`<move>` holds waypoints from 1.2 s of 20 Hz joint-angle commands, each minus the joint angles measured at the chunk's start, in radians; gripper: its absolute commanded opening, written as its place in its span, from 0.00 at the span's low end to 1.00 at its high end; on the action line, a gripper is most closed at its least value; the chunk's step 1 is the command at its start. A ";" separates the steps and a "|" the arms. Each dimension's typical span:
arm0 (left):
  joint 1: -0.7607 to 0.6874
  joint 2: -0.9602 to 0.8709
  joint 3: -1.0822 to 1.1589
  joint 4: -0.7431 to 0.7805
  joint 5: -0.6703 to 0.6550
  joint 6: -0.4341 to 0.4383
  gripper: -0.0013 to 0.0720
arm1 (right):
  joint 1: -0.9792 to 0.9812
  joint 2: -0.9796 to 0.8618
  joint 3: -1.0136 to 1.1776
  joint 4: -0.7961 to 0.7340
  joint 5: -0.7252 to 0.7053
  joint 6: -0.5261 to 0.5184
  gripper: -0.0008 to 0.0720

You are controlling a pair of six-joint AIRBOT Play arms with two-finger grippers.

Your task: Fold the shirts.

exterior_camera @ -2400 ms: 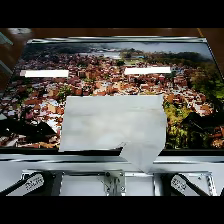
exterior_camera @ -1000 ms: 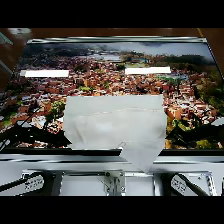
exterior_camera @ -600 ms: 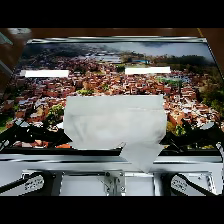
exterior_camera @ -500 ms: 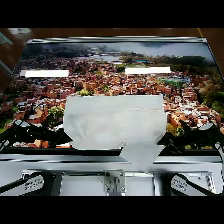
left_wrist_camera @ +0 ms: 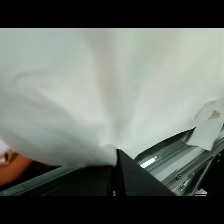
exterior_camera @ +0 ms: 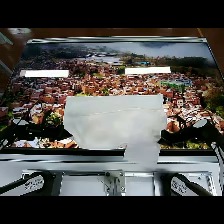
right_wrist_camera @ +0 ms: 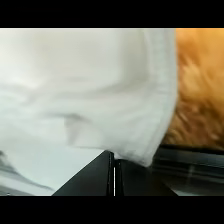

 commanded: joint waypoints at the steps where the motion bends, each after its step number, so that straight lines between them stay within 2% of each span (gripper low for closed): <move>1: 0.000 0.036 0.075 -0.005 0.025 0.024 0.06 | 0.008 0.071 0.110 0.119 0.007 -0.002 0.09; 4: -0.001 0.062 0.187 -0.006 0.076 0.020 0.06 | 0.023 0.061 0.189 0.255 -0.071 -0.001 0.09; 9: -0.001 0.018 0.353 -0.005 0.227 -0.054 0.06 | 0.137 -0.065 0.372 0.276 -0.254 0.027 0.09; 11: -0.001 -0.043 0.410 -0.006 0.240 -0.072 0.06 | 0.158 -0.150 0.468 0.280 -0.303 0.050 0.09; 16: -0.013 -0.231 0.549 -0.006 0.239 -0.086 0.06 | 0.163 -0.351 0.662 0.296 -0.330 0.088 0.09; 19: -0.054 -0.330 0.610 -0.005 0.238 -0.086 0.07 | 0.169 -0.439 0.696 0.296 -0.330 0.098 0.10; 20: -0.069 -0.357 0.619 -0.004 0.238 -0.086 0.13 | 0.170 -0.462 0.696 0.292 -0.330 0.098 0.10; 21: -0.076 -0.380 0.622 -0.004 0.239 -0.086 0.29 | 0.173 -0.484 0.696 0.292 -0.329 0.098 0.13; 22: -0.077 -0.396 0.621 -0.005 0.235 -0.090 0.56 | 0.173 -0.501 0.696 0.293 -0.328 0.098 0.25; 23: -0.076 -0.406 0.621 -0.003 0.229 -0.113 0.80 | 0.172 -0.509 0.696 0.293 -0.326 0.096 0.54; 24: -0.071 -0.407 0.622 -0.003 0.220 -0.123 0.86 | 0.170 -0.507 0.696 0.293 -0.326 0.066 0.77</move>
